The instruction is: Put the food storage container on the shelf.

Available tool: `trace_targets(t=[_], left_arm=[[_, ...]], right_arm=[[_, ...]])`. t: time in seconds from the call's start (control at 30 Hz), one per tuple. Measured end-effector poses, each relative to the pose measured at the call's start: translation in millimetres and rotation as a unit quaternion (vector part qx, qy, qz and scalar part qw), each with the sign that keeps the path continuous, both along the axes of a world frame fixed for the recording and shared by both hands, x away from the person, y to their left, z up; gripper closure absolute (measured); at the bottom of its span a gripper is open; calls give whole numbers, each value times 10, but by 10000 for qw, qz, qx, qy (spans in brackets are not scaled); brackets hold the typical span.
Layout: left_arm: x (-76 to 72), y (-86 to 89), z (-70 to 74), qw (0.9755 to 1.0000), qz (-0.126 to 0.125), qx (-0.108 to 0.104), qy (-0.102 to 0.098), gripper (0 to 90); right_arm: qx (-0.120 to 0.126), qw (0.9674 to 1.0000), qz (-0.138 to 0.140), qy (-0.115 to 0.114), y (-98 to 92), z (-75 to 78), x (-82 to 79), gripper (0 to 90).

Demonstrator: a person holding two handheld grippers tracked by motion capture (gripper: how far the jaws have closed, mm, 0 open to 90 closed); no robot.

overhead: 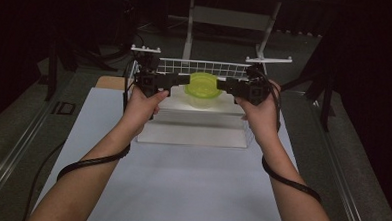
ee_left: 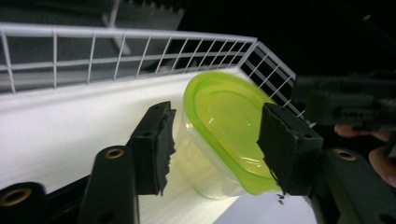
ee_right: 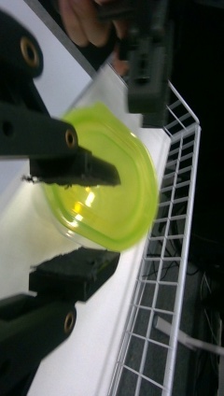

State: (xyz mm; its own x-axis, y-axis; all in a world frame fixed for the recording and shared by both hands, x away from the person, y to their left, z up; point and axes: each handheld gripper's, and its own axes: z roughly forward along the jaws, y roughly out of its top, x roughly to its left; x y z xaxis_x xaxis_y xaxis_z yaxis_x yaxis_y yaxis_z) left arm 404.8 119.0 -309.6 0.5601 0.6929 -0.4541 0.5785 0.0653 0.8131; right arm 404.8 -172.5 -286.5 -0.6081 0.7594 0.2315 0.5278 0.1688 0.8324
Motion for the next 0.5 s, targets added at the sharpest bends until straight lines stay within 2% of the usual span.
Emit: trace_targets(t=[0.03,0.07,0.13,0.17,0.2,0.23,0.33,0.37,0.43,0.5], left_arm=[[0,0,0,10000,0,0,0,413],[-54,51,2,9999,10,-59,-147,411],[-88,78,5,9997,14,-67,-217,373],[-160,122,8,9993,-42,-138,-345,371],[-205,137,10,9988,-70,-151,-450,371],[-265,147,8,9982,-74,-100,-582,371],[-391,163,-27,9970,-131,-64,-754,336],[-445,170,-49,9960,-208,-83,-867,331],[-553,184,-107,9936,-393,-178,-1047,255],[-639,182,-159,9922,-355,-92,-1188,247]], right_arm=[[0,10000,0,0,0,0,0,586],[69,9999,63,-63,-19,-23,-123,642],[-5,9998,100,-147,-12,-50,-227,712],[-51,9997,155,-159,-4,-71,-295,793],[-72,9997,179,-174,4,-87,-335,836],[-92,9995,232,-193,12,-114,-380,899],[-116,9993,352,-98,63,-243,-464,900],[-144,9991,388,-63,89,-293,-473,900],[-111,9990,442,16,133,-384,-470,900],[-91,9989,450,55,175,-444,-458,900]])
